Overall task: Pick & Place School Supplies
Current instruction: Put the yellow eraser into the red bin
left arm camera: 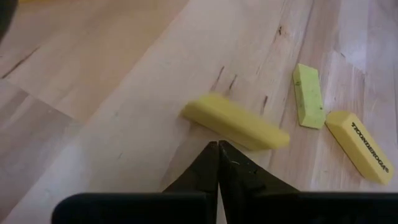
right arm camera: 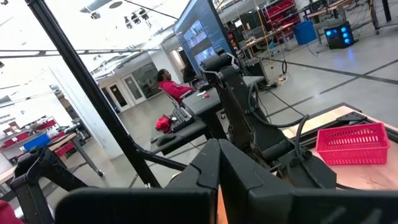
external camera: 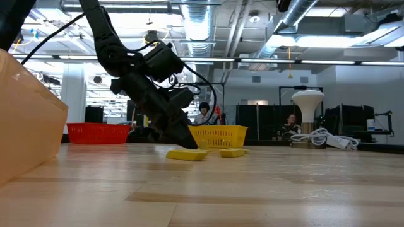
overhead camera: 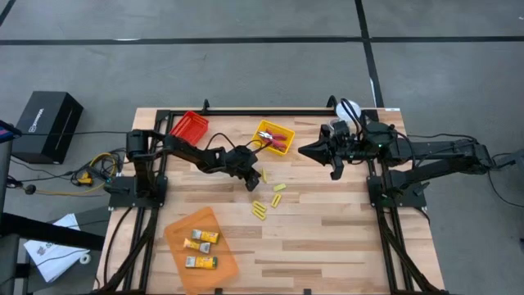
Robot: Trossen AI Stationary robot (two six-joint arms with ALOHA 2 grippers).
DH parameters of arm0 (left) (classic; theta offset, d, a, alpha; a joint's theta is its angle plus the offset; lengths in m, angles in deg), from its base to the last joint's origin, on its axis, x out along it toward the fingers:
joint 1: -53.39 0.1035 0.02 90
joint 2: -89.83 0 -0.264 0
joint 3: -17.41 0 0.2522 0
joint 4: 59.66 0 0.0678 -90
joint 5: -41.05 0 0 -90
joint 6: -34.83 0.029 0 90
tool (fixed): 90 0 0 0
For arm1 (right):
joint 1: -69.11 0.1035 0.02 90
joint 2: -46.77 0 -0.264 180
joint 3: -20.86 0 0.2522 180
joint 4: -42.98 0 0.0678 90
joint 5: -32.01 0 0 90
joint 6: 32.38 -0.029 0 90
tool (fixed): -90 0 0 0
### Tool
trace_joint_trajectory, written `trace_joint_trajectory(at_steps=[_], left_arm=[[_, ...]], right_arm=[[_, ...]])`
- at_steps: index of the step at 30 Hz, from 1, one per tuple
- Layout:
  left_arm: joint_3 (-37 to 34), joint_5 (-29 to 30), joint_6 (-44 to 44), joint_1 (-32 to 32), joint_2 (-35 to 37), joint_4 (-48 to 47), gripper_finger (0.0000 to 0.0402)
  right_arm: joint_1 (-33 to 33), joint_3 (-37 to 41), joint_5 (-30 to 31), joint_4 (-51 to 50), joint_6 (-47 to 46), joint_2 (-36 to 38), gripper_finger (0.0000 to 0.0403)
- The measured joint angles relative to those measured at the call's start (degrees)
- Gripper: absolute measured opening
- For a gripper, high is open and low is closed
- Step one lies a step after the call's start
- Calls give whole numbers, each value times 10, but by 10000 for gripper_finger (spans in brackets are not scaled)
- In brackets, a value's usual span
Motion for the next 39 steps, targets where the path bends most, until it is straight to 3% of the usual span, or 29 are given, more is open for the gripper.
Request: trace_joint_trajectory(at_steps=[9, 18, 30, 39], left_arm=[[-1, -4, -17, 0, -1, 3, 0], [-5, -49, -12, -5, 24, -16, 0], [-3, -84, 150, 2, 290, -167, 0], [-2, -119, 123, 3, 399, -208, 25]], right_arm=[[0, 0, -4, 0, 0, 0, 0], [-1, 0, -16, 11, 1, 0, 0], [-15, -33, -30, 33, 43, 0, 0], [-20, -35, -29, 39, 42, 0, 0]])
